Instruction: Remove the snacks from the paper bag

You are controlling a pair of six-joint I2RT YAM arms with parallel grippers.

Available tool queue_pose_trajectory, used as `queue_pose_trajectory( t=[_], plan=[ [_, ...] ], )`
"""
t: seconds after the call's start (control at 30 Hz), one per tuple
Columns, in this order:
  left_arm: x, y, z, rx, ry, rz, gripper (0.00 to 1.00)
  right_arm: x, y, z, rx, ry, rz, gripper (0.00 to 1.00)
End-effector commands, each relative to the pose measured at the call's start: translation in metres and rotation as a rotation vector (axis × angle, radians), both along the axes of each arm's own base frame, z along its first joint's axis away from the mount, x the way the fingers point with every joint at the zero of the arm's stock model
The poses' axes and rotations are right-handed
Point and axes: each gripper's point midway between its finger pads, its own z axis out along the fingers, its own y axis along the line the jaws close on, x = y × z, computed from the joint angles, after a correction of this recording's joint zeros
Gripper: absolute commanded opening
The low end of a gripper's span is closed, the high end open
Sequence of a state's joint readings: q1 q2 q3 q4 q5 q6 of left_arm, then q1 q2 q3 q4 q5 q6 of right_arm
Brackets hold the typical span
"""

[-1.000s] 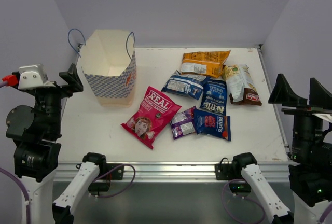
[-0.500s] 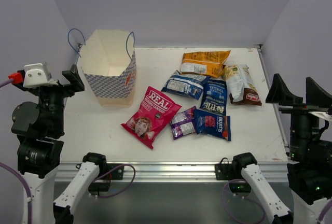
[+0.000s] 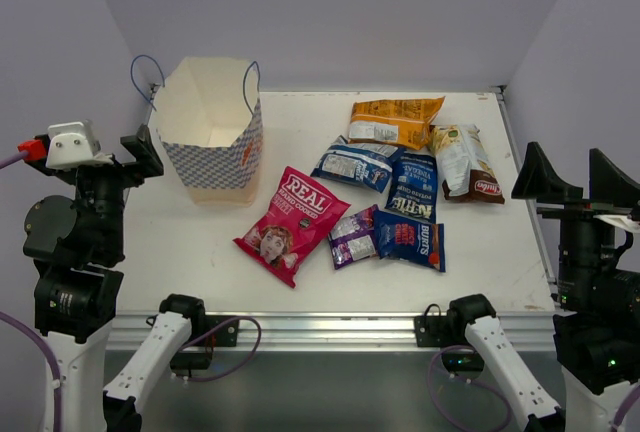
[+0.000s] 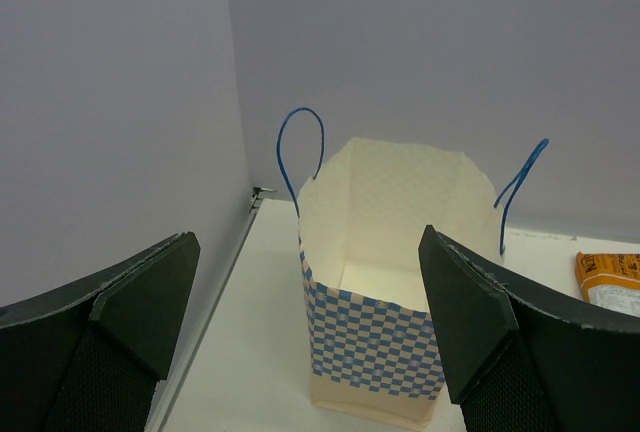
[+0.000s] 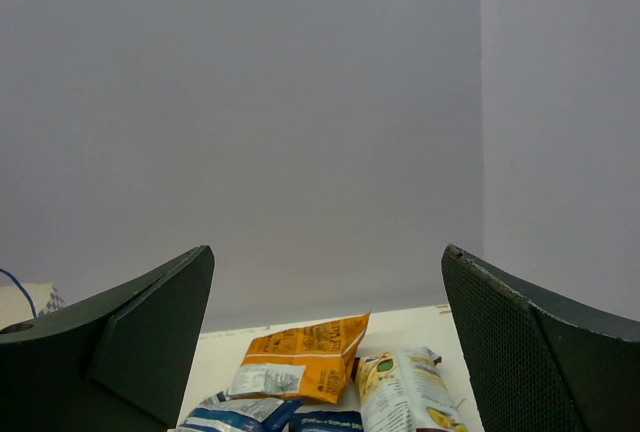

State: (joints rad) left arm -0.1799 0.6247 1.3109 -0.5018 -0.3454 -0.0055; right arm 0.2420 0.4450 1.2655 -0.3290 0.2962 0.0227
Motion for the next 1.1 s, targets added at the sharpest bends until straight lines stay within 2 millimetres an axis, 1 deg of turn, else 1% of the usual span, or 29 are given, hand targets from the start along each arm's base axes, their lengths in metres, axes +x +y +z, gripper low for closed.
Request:
queue_pose_trajectory(
  t=[0.0, 0.03, 0.1, 0.13, 0.17, 0.2, 0.23, 0.27, 0.3, 0.33, 0.4, 0.43, 0.47, 0.5, 0.57, 0.7, 0.9, 1.0, 1.07],
  plan=[
    [0.025, -0.019, -0.018, 0.001, 0.023, -0.078, 1.00, 0.020, 0.020, -0.006, -0.026, 0.018, 0.084, 0.99],
    [0.028, -0.020, -0.024, 0.001, 0.036, -0.082, 1.00, 0.023, 0.022, -0.007, -0.021, 0.025, 0.090, 0.99],
    [0.032, -0.020, -0.029, -0.003, 0.045, -0.081, 1.00, 0.035, 0.028, -0.014, -0.003, 0.056, 0.112, 0.99],
    [0.035, -0.021, -0.036, -0.001, 0.057, -0.079, 1.00, 0.039, 0.030, -0.016, 0.004, 0.066, 0.121, 0.99],
    [0.037, -0.020, -0.037, -0.004, 0.051, -0.075, 1.00, 0.044, 0.032, -0.019, 0.010, 0.076, 0.126, 0.99],
    [0.041, -0.021, -0.049, -0.006, 0.073, -0.072, 1.00, 0.056, 0.037, -0.030, 0.025, 0.112, 0.136, 0.99],
    [0.044, -0.020, -0.054, -0.010, 0.082, -0.065, 1.00, 0.063, 0.040, -0.038, 0.021, 0.131, 0.147, 0.99],
    [0.046, -0.022, -0.060, -0.019, 0.086, -0.071, 1.00, 0.068, 0.044, -0.041, 0.011, 0.123, 0.159, 0.99],
    [0.048, -0.023, -0.068, -0.021, 0.101, -0.074, 1.00, 0.080, 0.049, -0.064, -0.019, 0.160, 0.162, 0.99],
    [0.054, -0.027, -0.090, -0.011, 0.143, -0.090, 1.00, 0.083, 0.050, -0.062, -0.008, 0.126, 0.166, 0.99],
    [0.056, -0.026, -0.104, -0.012, 0.157, -0.083, 1.00, 0.091, 0.049, -0.080, 0.017, 0.147, 0.156, 0.99],
    [0.058, -0.021, -0.118, -0.018, 0.181, -0.049, 1.00, 0.092, 0.049, -0.083, 0.022, 0.158, 0.154, 0.99],
    [0.058, -0.019, -0.121, -0.029, 0.183, -0.038, 1.00, 0.094, 0.050, -0.087, 0.020, 0.170, 0.156, 0.99],
    [0.060, -0.020, -0.129, -0.025, 0.199, -0.037, 1.00, 0.094, 0.050, -0.087, 0.022, 0.175, 0.157, 0.99],
    [0.060, -0.022, -0.132, -0.023, 0.204, -0.047, 1.00, 0.095, 0.050, -0.091, 0.029, 0.196, 0.154, 0.99],
    [0.059, -0.023, -0.133, -0.029, 0.201, -0.056, 1.00, 0.092, 0.046, -0.087, 0.062, 0.187, 0.144, 0.99],
    [0.060, -0.027, -0.132, -0.030, 0.196, -0.077, 1.00, 0.090, 0.045, -0.085, 0.060, 0.176, 0.139, 0.99],
    [0.062, -0.028, -0.129, -0.034, 0.187, -0.083, 1.00, 0.088, 0.041, -0.081, 0.065, 0.160, 0.124, 0.99],
    [0.062, -0.028, -0.127, -0.039, 0.183, -0.081, 1.00, 0.085, 0.040, -0.075, 0.066, 0.136, 0.122, 0.99]
  ],
)
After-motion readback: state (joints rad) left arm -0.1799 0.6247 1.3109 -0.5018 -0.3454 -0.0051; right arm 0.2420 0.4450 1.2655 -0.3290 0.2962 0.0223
